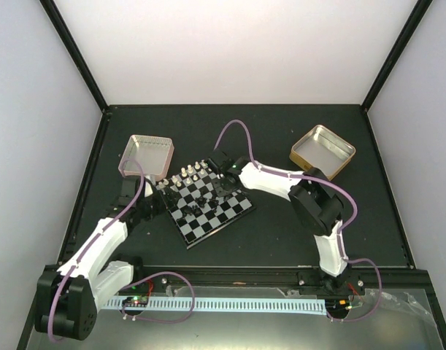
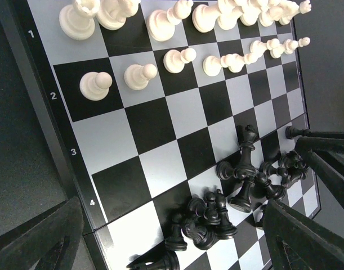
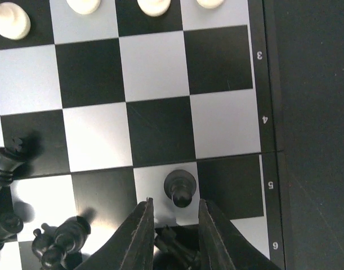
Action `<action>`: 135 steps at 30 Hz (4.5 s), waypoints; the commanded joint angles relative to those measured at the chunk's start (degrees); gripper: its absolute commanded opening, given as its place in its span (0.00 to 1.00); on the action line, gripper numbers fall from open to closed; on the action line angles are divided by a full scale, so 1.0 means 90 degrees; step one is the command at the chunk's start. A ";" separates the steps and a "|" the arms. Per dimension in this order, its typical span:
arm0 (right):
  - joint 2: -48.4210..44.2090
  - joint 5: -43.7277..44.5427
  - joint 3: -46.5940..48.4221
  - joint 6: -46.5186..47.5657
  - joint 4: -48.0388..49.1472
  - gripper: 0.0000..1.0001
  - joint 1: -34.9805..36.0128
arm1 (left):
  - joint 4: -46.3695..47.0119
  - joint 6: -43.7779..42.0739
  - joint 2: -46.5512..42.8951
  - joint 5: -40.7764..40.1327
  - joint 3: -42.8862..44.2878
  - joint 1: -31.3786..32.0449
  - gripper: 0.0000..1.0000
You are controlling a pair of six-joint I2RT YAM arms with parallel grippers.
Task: Set up the chess pieces on the board
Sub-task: Pick up the chess piece from the chessboard, then place the chess piece on the chessboard, then pick up the chess piece from the chessboard.
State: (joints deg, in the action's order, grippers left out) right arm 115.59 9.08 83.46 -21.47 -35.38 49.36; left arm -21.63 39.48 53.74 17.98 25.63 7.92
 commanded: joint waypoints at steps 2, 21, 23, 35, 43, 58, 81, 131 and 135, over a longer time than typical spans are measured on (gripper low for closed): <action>0.0254 0.0272 0.0414 0.0180 -0.0083 0.23 -0.0001 | 0.0123 0.0080 0.0005 -0.0082 -0.0037 -0.0050 0.89; -0.0387 0.0125 0.0114 0.0302 0.0649 0.01 -0.0013 | 0.0154 0.0102 -0.0014 -0.0035 -0.0140 -0.0043 0.89; -0.0653 0.0160 -0.0092 0.0280 0.0832 0.01 -0.0007 | 0.0166 0.0113 -0.0016 -0.0035 -0.0150 -0.0043 0.89; -0.1928 0.0437 -0.1730 -0.0150 0.0930 0.01 -0.0075 | 0.0318 0.0277 -0.0005 0.0001 -0.0286 -0.0048 0.90; -0.1649 0.0194 -0.2020 -0.0381 0.0848 0.01 -0.0095 | 0.0354 0.0245 0.0045 -0.0078 -0.0307 -0.0045 0.90; -0.1216 0.0074 -0.1964 -0.0578 0.0484 0.02 -0.0138 | 0.0302 0.0213 -0.0002 -0.0094 -0.0299 -0.0050 0.90; -0.1728 -0.0346 -0.1404 -0.0654 -0.0030 0.46 0.0316 | -0.0007 0.0130 -0.0700 -0.0045 -0.0145 -0.0050 0.90; -0.0002 0.0613 -0.0371 -0.2089 -0.0409 0.40 0.1242 | -0.0907 -0.0420 -0.1827 -0.0533 0.0414 -0.0049 0.93; -0.0044 0.0666 -0.0435 -0.2159 -0.0507 0.42 0.1244 | -0.0912 -0.0422 -0.1830 -0.0544 0.0414 -0.0050 0.93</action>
State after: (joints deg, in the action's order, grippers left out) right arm 114.30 12.67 79.55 -39.18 -37.95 60.36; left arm -29.12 36.56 37.60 13.89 26.89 7.92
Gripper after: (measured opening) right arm 0.420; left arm 0.928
